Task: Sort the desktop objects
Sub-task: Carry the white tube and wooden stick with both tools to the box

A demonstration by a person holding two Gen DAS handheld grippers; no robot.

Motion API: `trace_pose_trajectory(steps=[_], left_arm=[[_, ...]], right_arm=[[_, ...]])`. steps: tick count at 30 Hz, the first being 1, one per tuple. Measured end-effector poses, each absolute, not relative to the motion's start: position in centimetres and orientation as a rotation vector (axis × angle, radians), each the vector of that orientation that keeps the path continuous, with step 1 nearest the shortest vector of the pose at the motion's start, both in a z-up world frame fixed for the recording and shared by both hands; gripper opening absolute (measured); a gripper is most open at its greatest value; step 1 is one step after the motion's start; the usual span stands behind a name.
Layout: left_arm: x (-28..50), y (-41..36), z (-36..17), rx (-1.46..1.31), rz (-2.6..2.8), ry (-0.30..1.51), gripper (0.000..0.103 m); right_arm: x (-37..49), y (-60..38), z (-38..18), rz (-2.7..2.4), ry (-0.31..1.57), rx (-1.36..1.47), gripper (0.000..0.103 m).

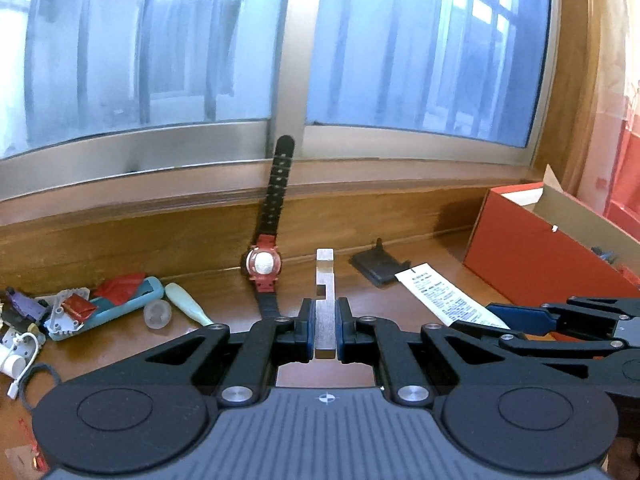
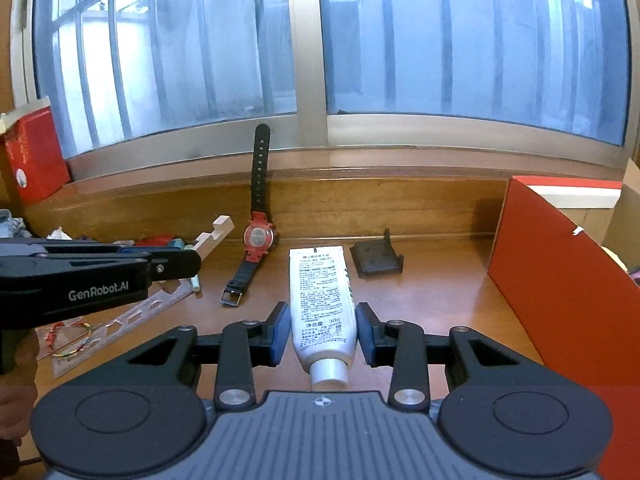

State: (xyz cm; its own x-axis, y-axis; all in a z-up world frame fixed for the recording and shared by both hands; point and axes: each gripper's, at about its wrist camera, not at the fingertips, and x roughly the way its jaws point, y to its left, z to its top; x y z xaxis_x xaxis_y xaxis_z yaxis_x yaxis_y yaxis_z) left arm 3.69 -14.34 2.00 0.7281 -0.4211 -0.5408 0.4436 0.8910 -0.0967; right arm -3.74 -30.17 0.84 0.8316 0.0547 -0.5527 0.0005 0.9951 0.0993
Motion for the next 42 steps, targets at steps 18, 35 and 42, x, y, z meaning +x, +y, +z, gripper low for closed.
trace_pose_trajectory(steps=[18,35,42], left_arm=[[1.2,-24.3,4.3,0.027,-0.507,0.564,0.012],[-1.0,-34.8,6.3,0.063,-0.626,0.47,0.012],[-1.0,-37.8,6.3,0.066,-0.642,0.463,0.012]], right_arm=[[-8.4,-40.3,4.0,0.041,0.51,0.124,0.038],[-11.3,-48.7,5.3,-0.016,0.439,0.129,0.038],[-11.6,-50.9,5.3,-0.031,0.425,0.126,0.038]])
